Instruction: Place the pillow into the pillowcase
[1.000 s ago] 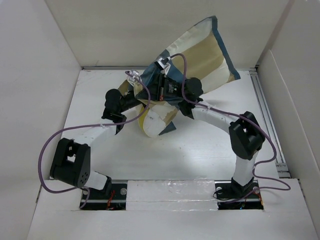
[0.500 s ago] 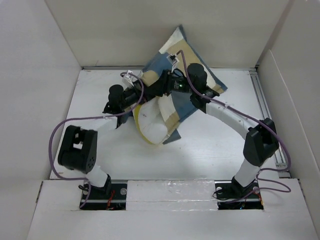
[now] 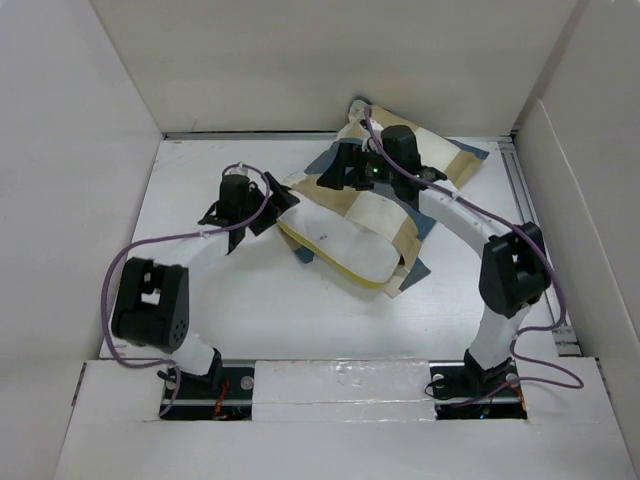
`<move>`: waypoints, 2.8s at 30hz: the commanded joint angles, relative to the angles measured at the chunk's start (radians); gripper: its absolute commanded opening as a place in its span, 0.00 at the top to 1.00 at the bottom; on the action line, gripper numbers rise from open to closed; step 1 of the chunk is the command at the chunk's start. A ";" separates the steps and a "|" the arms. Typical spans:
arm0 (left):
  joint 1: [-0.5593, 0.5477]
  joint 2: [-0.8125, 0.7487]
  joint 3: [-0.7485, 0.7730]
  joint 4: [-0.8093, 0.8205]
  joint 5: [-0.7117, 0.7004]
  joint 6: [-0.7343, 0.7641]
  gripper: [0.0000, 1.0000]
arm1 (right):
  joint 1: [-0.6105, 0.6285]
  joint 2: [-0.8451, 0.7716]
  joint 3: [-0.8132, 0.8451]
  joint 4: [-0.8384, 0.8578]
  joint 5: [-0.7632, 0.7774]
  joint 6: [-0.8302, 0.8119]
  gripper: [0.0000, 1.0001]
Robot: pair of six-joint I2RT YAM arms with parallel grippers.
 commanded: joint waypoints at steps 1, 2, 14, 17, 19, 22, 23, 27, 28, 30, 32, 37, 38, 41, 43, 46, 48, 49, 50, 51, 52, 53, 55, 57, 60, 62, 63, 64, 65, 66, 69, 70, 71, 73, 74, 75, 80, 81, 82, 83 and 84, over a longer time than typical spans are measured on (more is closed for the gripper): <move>0.005 -0.189 -0.088 -0.109 -0.103 0.079 0.00 | 0.028 -0.157 -0.014 -0.137 0.185 -0.197 0.00; 0.005 -0.216 -0.108 -0.109 -0.117 0.095 0.00 | 0.044 -0.174 -0.014 -0.179 0.309 -0.240 0.00; -0.053 -0.279 -0.437 0.113 -0.068 0.024 0.00 | 0.352 -0.395 -0.322 -0.224 0.704 -0.383 0.00; -0.053 -0.175 -0.412 0.143 -0.068 0.039 0.00 | 0.396 -0.407 -0.338 -0.282 0.881 -0.249 0.00; -0.053 -0.147 -0.394 0.144 -0.068 0.039 0.00 | 0.397 -0.393 -0.347 -0.330 1.051 -0.108 0.00; -0.053 -0.112 -0.369 0.193 -0.080 0.039 0.00 | 0.361 -0.422 -0.446 -0.286 1.166 0.046 0.00; -0.053 -0.097 -0.369 0.211 -0.061 0.039 0.00 | 0.343 -0.437 -0.486 -0.234 1.096 0.046 0.00; -0.053 0.052 -0.261 0.269 0.007 0.039 0.00 | 0.306 -0.426 -0.598 -0.075 1.115 0.005 0.00; -0.053 0.084 -0.216 0.269 0.007 0.028 0.02 | 0.292 -0.398 -0.574 -0.075 1.115 0.005 0.00; -0.042 0.175 -0.184 0.295 0.053 0.017 0.20 | 0.275 -0.297 -0.525 -0.144 1.092 0.005 0.00; -0.042 0.254 -0.135 0.317 0.081 -0.003 0.73 | 0.265 -0.258 -0.506 -0.120 1.036 0.014 0.00; -0.031 0.318 -0.032 0.290 0.073 -0.001 1.00 | 0.254 -0.362 -0.595 -0.009 0.973 0.028 0.00; -0.031 0.330 0.002 0.254 0.064 0.011 1.00 | 0.254 -0.381 -0.605 -0.009 0.973 0.019 0.00; -0.031 0.341 0.031 0.224 0.082 0.042 1.00 | 0.243 -0.445 -0.605 -0.028 0.953 0.006 0.00; -0.031 0.269 0.043 0.178 0.096 0.063 1.00 | 0.243 -0.502 -0.605 -0.049 0.953 -0.006 0.00; -0.031 0.082 0.004 0.102 0.065 0.096 1.00 | 0.257 -0.597 -0.628 -0.054 0.901 -0.061 0.00; -0.031 -0.032 0.004 0.058 0.035 0.122 1.00 | 0.283 -0.641 -0.628 -0.045 0.835 -0.087 0.00; -0.044 -0.088 0.004 0.006 0.016 0.141 1.00 | 0.313 -0.657 -0.628 -0.045 0.835 -0.087 0.00; -0.079 -0.198 0.028 -0.075 -0.049 0.157 1.00 | 0.327 -0.668 -0.602 -0.078 0.835 -0.087 0.00; -0.100 -0.248 0.028 -0.076 -0.086 0.168 1.00 | 0.328 -0.678 -0.602 -0.106 0.859 -0.087 0.00; -0.119 -0.291 0.037 -0.150 -0.120 0.168 1.00 | 0.337 -0.678 -0.589 -0.147 0.883 -0.070 0.00; -0.131 -0.372 0.024 -0.175 -0.142 0.168 1.00 | 0.328 -0.678 -0.589 -0.204 0.917 0.003 0.00; -0.131 -0.454 -0.034 -0.191 -0.133 0.134 1.00 | 0.303 -0.688 -0.606 -0.232 1.004 0.075 0.00; -0.131 -0.567 -0.171 -0.191 -0.114 0.105 1.00 | 0.230 -0.712 -0.660 -0.221 1.005 0.143 0.00; -0.131 -0.693 -0.355 -0.212 -0.056 0.063 1.00 | 0.125 -0.712 -0.692 -0.194 0.986 0.160 0.00; -0.131 -0.759 -0.409 -0.314 -0.044 0.063 0.47 | 0.031 -0.703 -0.692 -0.169 0.942 0.149 0.00; -0.131 -0.799 -0.424 -0.367 -0.044 0.063 0.25 | -0.003 -0.688 -0.692 -0.155 0.922 0.135 0.00; -0.131 -0.898 -0.424 -0.420 -0.044 0.077 0.02 | -0.037 -0.641 -0.681 -0.146 0.907 0.126 0.00; -0.157 -0.952 -0.406 -0.471 -0.080 0.086 0.00 | -0.068 -0.610 -0.669 -0.146 0.907 0.126 0.00; -0.191 -1.007 -0.368 -0.519 -0.102 0.056 0.00 | -0.124 -0.579 -0.649 -0.146 0.907 0.126 0.00; -0.225 -1.086 -0.229 -0.666 -0.232 0.071 0.00 | -0.212 -0.450 -0.628 -0.092 0.804 0.126 0.00; -0.225 -1.062 -0.132 -0.691 -0.278 0.103 0.00 | -0.222 -0.415 -0.602 -0.066 0.780 0.126 0.00; -0.225 -1.004 -0.094 -0.703 -0.325 0.103 0.00 | -0.222 -0.346 -0.582 -0.030 0.760 0.126 0.00; -0.225 -0.878 -0.029 -0.638 -0.446 0.117 0.00 | -0.232 -0.254 -0.499 -0.017 0.773 0.135 0.00; -0.225 -0.824 -0.029 -0.587 -0.447 0.108 0.00 | -0.241 -0.254 -0.471 -0.017 0.773 0.135 0.00; -0.205 -0.761 -0.018 -0.530 -0.493 0.108 0.00 | -0.242 -0.203 -0.442 -0.017 0.785 0.146 0.00; -0.114 -0.179 0.197 -0.162 -0.340 0.203 0.00 | -0.274 -0.090 -0.268 -0.049 0.805 0.164 0.00; -0.114 0.006 0.239 -0.140 -0.331 0.226 0.00 | -0.283 -0.074 -0.250 -0.049 0.783 0.133 0.00; -0.126 0.090 0.275 -0.128 -0.364 0.244 0.00 | -0.283 -0.047 -0.237 -0.031 0.754 0.106 0.00; -0.127 0.167 0.315 -0.148 -0.364 0.244 0.00 | -0.283 -0.027 -0.221 -0.019 0.699 0.094 0.00; -0.127 0.236 0.376 -0.161 -0.344 0.244 0.03 | -0.283 -0.002 -0.166 -0.019 0.637 0.067 0.00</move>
